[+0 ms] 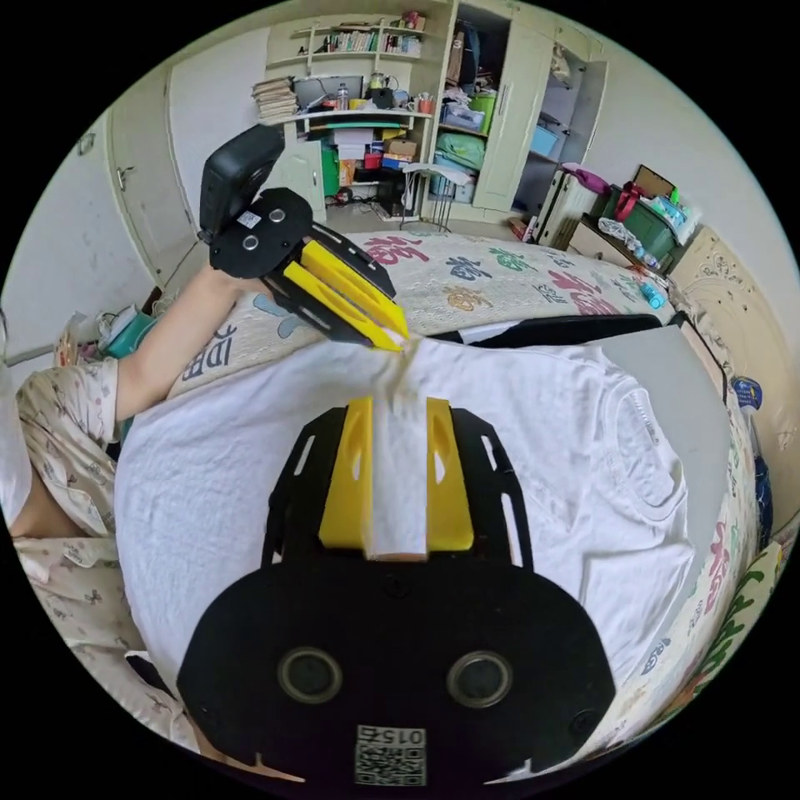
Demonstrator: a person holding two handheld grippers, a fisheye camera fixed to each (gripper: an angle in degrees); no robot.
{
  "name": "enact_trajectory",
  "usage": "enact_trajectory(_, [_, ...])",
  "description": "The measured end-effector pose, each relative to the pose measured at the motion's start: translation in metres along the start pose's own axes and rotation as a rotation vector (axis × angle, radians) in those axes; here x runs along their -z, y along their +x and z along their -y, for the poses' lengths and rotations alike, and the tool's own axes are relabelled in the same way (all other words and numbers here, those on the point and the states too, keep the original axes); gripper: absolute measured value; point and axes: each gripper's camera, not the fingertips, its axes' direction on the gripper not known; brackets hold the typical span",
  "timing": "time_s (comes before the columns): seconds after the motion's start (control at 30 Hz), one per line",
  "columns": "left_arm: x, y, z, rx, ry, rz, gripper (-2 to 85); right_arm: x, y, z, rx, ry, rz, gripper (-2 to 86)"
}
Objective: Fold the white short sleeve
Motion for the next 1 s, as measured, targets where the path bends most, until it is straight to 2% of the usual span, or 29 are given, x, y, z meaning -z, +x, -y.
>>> enact_trajectory(0.1, [0.015, -0.002, -0.005, -0.011, 0.146, -0.060, 4.7, 0.042, 0.048, -0.003, -0.172, 0.102, -0.122, 8.9])
enact_trajectory(0.2, [-0.001, 0.012, 0.003, -0.082, 0.194, -0.131, 6.3, 0.058, 0.101, -0.016, -0.330, 0.087, -0.236, 8.5])
enact_trajectory(0.27, [-0.020, 0.021, 0.012, -0.115, 0.156, -0.152, 7.2, 0.058, 0.132, -0.024, -0.419, 0.057, -0.196, 8.6])
enact_trajectory(0.37, [-0.047, 0.022, 0.016, -0.123, 0.109, -0.175, 7.4, 0.053, 0.169, -0.034, -0.520, 0.072, -0.033, 8.3])
enact_trajectory(0.47, [-0.057, 0.011, 0.011, -0.099, 0.096, -0.190, 6.6, 0.041, 0.174, -0.023, -0.495, 0.027, 0.095, 8.0])
enact_trajectory(0.77, [-0.075, -0.010, -0.001, -0.035, 0.123, -0.157, 7.0, 0.005, 0.128, 0.024, -0.385, -0.089, -0.110, 5.3])
enact_trajectory(1.0, [-0.095, -0.002, -0.011, -0.090, 0.124, -0.150, 2.3, -0.020, 0.092, 0.047, -0.307, -0.117, -0.198, 2.7])
